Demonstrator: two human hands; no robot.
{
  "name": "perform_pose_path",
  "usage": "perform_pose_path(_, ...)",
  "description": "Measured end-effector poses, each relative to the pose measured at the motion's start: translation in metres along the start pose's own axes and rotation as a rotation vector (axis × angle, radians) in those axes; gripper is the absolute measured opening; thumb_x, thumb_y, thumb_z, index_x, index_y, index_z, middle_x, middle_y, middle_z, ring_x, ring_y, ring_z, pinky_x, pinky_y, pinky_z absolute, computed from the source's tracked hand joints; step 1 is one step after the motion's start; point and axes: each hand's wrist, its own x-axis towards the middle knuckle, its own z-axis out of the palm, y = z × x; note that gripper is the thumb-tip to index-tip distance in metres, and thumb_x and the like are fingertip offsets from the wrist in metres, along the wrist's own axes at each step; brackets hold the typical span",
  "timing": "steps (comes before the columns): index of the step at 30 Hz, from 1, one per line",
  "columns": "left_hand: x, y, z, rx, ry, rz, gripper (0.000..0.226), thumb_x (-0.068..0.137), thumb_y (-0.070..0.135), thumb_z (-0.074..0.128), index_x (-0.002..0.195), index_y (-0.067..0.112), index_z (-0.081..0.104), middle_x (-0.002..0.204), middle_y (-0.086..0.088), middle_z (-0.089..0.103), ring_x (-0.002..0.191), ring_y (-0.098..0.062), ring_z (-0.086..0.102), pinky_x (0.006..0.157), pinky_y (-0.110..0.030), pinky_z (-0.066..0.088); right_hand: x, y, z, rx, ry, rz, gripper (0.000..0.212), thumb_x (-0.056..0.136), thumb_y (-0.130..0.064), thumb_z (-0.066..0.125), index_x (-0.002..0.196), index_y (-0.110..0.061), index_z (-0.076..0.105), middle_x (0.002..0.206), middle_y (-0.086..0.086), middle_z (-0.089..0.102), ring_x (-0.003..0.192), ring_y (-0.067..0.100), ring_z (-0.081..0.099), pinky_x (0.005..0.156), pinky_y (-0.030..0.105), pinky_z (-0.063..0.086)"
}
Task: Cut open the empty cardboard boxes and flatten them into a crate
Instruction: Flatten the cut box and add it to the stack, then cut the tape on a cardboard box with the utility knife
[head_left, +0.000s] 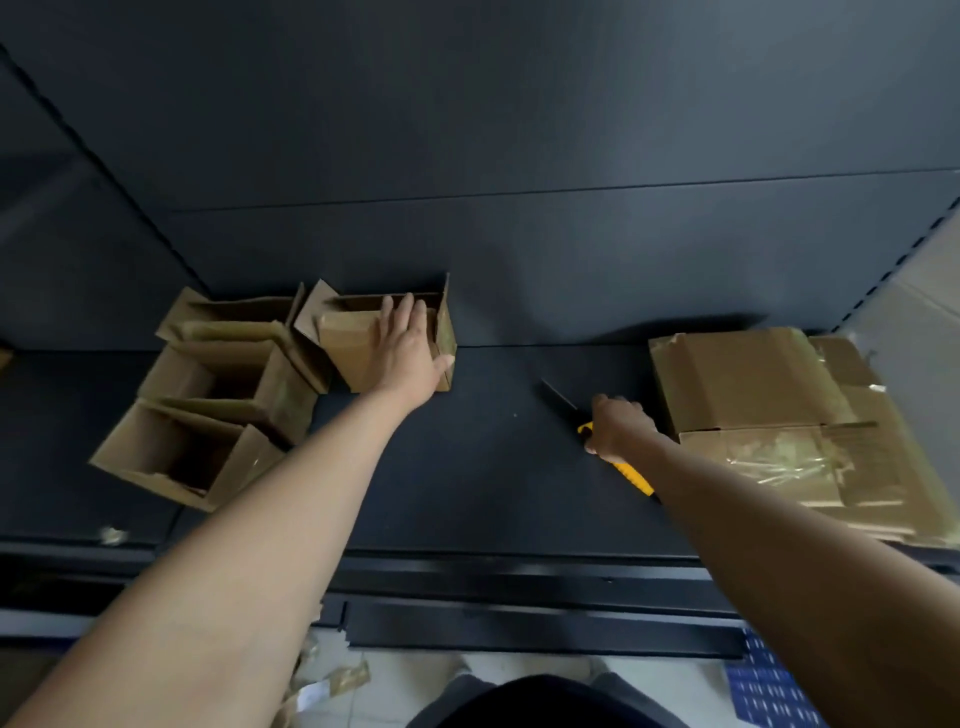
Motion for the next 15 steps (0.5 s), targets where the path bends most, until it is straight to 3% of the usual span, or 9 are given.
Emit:
perform_pose_path(4, 0.001, 0.003, 0.003, -0.031, 0.009, -0.114, 0.064, 0.088, 0.049, 0.056, 0.136, 0.011, 0.041, 0.14, -0.014, 0.037, 0.13, -0.034, 0.029, 0.114, -0.043, 0.017, 0.001, -0.016, 0.008, 0.094, 0.003, 0.066, 0.047, 0.087, -0.015, 0.058, 0.131, -0.007, 0.044, 0.131, 0.017, 0.043, 0.116, 0.036, 0.05, 0.091, 0.039, 0.046)
perform_pose_path(6, -0.002, 0.003, 0.004, 0.024, 0.029, -0.134, 0.045, 0.092, 0.044, 0.051, 0.123, 0.011, 0.054, 0.129, -0.013, 0.044, 0.121, -0.033, 0.035, 0.111, -0.043, 0.021, 0.004, -0.024, 0.007, 0.247, -0.015, 0.071, 0.04, 0.087, -0.019, 0.052, 0.124, -0.004, 0.051, 0.126, 0.018, 0.047, 0.109, 0.038, 0.054, 0.084, 0.036, 0.048)
perform_pose_path(8, -0.003, 0.001, 0.0, -0.049, 0.05, -0.128, 0.032, 0.095, 0.032, 0.049, 0.113, 0.009, 0.06, 0.126, -0.011, 0.048, 0.119, -0.031, 0.037, 0.106, -0.04, 0.028, 0.006, -0.033, 0.0, 0.425, -0.003, 0.058, 0.029, 0.086, -0.018, 0.049, 0.107, 0.0, 0.059, 0.108, 0.018, 0.058, 0.096, 0.034, 0.059, 0.071, 0.031, 0.045)
perform_pose_path(11, -0.005, -0.002, -0.022, -0.439, 0.125, -0.146, 0.014, 0.087, 0.023, 0.057, 0.082, 0.011, 0.061, 0.099, -0.005, 0.058, 0.095, -0.025, 0.053, 0.079, -0.032, 0.042, 0.003, -0.041, -0.016, 0.755, 0.023, 0.051, 0.006, 0.077, -0.012, 0.053, 0.074, -0.008, 0.056, 0.066, 0.009, 0.052, 0.06, 0.024, 0.049, 0.05, 0.022, 0.035)
perform_pose_path(12, -0.007, -0.003, -0.032, -0.596, 0.155, -0.155, 0.012, 0.081, 0.022, 0.06, 0.074, 0.013, 0.06, 0.088, -0.002, 0.06, 0.082, -0.021, 0.056, 0.069, -0.028, 0.043, 0.002, -0.043, -0.021, 0.879, 0.013, 0.05, 0.01, 0.075, -0.012, 0.055, 0.066, -0.009, 0.053, 0.059, 0.008, 0.046, 0.051, 0.021, 0.043, 0.046, 0.02, 0.031)
perform_pose_path(15, -0.016, -0.009, -0.055, -1.145, 0.179, -0.306, 0.004, 0.073, 0.016, 0.064, 0.071, 0.02, 0.065, 0.07, 0.002, 0.066, 0.066, -0.015, 0.061, 0.059, -0.025, 0.049, -0.002, -0.044, -0.037, 1.193, -0.079, 0.066, 0.028, 0.087, -0.034, 0.059, 0.073, -0.011, 0.053, 0.063, 0.007, 0.044, 0.046, 0.017, 0.037, 0.043, 0.022, 0.031)
